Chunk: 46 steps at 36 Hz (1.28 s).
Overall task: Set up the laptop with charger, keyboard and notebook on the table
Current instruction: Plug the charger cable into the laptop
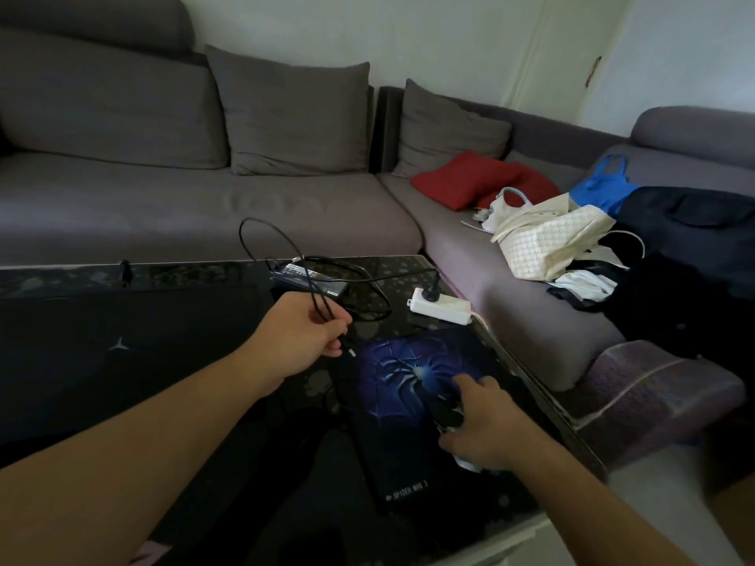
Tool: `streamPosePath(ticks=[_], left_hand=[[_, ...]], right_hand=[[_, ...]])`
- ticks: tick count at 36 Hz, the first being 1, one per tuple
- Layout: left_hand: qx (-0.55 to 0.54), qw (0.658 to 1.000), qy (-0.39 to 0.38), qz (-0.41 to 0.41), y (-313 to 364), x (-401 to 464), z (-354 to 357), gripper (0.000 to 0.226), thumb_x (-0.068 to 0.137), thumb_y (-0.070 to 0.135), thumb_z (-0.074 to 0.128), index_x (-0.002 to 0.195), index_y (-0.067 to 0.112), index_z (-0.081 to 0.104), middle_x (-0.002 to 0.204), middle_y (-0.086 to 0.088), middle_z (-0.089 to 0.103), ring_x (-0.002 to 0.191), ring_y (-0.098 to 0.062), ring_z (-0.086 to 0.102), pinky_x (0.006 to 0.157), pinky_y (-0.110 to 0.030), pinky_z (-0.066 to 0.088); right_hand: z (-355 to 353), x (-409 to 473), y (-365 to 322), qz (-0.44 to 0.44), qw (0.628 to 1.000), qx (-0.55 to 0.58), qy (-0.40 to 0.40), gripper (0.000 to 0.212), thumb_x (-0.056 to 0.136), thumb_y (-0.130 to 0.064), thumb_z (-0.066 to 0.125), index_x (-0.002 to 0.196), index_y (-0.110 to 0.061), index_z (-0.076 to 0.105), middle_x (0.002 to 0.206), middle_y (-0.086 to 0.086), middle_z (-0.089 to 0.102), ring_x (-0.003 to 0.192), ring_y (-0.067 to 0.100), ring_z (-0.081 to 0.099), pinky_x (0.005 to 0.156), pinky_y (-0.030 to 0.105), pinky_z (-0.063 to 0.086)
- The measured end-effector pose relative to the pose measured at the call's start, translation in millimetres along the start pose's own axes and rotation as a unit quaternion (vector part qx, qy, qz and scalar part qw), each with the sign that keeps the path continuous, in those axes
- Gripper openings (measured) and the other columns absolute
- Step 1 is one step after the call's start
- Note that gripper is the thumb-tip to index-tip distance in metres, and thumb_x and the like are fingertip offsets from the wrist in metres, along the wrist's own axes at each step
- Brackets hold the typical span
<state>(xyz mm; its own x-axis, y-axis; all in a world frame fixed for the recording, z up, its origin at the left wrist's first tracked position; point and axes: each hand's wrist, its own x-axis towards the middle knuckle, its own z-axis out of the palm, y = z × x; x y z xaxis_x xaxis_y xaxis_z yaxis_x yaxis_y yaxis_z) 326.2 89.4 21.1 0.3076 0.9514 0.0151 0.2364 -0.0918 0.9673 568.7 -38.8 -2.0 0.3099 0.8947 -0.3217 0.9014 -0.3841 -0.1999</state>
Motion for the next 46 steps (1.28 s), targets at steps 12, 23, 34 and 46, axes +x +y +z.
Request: streamPosePath(ticks=[12, 23, 34, 46], left_hand=[[0.078, 0.995, 0.059, 0.006, -7.0, 20.4, 5.9, 0.012, 0.098, 0.002, 0.064, 0.101, 0.009, 0.073, 0.093, -0.012, 0.074, 0.08, -0.02, 0.075, 0.082, -0.034, 0.065], [0.349, 0.935, -0.037, 0.053, 5.3, 0.5, -19.8, 0.021, 0.102, 0.028, 0.061, 0.083, 0.026, 0.068, 0.077, 0.004, 0.072, 0.068, -0.006, 0.069, 0.072, -0.029, 0.059], [0.214, 0.972, -0.088, 0.036, 3.0, -37.1, -79.3, 0.012, 0.093, 0.038, 0.074, 0.105, 0.037, 0.073, 0.092, 0.015, 0.076, 0.081, 0.006, 0.069, 0.071, -0.02, 0.051], [0.331, 0.943, -0.016, 0.014, -33.0, -15.4, -102.5, 0.014, 0.093, 0.026, 0.074, 0.085, 0.037, 0.076, 0.066, 0.018, 0.071, 0.066, 0.006, 0.066, 0.059, -0.011, 0.045]], right_hand=[[-6.1, 38.1, 10.6, 0.045, 0.991, 0.02, 0.127, 0.053, 0.083, -0.022, 0.076, 0.129, -0.011, 0.051, 0.131, 0.018, 0.058, 0.121, 0.038, 0.058, 0.101, 0.046, 0.053], [-9.3, -11.1, -101.4, -0.284, 0.915, 0.182, 0.222, 0.053, 0.073, 0.018, 0.057, 0.106, -0.024, 0.056, 0.118, -0.013, 0.049, 0.089, 0.006, 0.057, 0.078, 0.034, 0.054], [15.8, 4.8, -153.0, -0.335, 0.912, 0.182, 0.15, 0.029, 0.1, -0.017, 0.067, 0.122, -0.032, 0.055, 0.095, -0.008, 0.07, 0.087, 0.008, 0.068, 0.08, 0.037, 0.059], [19.2, 42.2, -189.2, -0.323, 0.925, 0.18, 0.084, 0.024, 0.097, -0.028, 0.07, 0.12, -0.03, 0.074, 0.102, -0.003, 0.072, 0.096, 0.007, 0.063, 0.087, 0.026, 0.05]])
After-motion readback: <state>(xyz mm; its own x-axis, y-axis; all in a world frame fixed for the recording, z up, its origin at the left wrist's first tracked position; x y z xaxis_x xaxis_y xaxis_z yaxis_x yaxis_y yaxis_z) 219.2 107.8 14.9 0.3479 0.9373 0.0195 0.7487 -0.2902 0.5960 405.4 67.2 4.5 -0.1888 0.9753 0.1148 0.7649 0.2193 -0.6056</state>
